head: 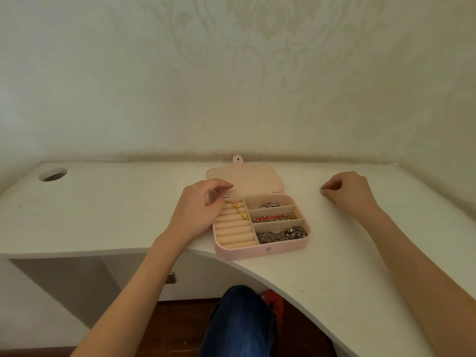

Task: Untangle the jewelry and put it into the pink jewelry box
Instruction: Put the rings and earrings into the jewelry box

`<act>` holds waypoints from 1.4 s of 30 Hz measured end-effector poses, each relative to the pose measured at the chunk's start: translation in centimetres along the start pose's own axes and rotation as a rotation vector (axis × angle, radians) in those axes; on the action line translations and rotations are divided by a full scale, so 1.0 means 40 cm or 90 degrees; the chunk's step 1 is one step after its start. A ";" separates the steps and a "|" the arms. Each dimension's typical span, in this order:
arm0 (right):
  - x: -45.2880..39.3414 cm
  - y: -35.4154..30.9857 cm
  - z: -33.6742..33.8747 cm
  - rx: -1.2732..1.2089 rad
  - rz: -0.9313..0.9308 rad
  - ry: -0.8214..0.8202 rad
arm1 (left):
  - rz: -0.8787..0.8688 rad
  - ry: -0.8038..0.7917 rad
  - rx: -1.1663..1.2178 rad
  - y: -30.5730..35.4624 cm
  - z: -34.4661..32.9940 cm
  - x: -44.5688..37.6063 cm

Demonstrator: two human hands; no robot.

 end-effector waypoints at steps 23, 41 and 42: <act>0.168 -0.332 -0.011 -0.619 0.028 -0.304 | 0.179 -0.131 0.418 0.193 -0.102 0.010; 0.222 -0.327 -0.052 -0.701 0.001 -0.318 | 0.030 -0.074 0.180 0.222 0.027 -0.003; 0.224 -0.329 -0.051 -0.706 0.002 -0.319 | 0.028 -0.076 0.172 0.224 0.032 -0.003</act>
Point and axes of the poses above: each hand's wrist, its own x-axis away from the middle knuckle, its own z-axis out of the back of the hand, y = z × x, the point moved 7 cm from there along -x, towards the middle knuckle, and after that the axes turned 4 degrees about z, right-handed, at the moved point
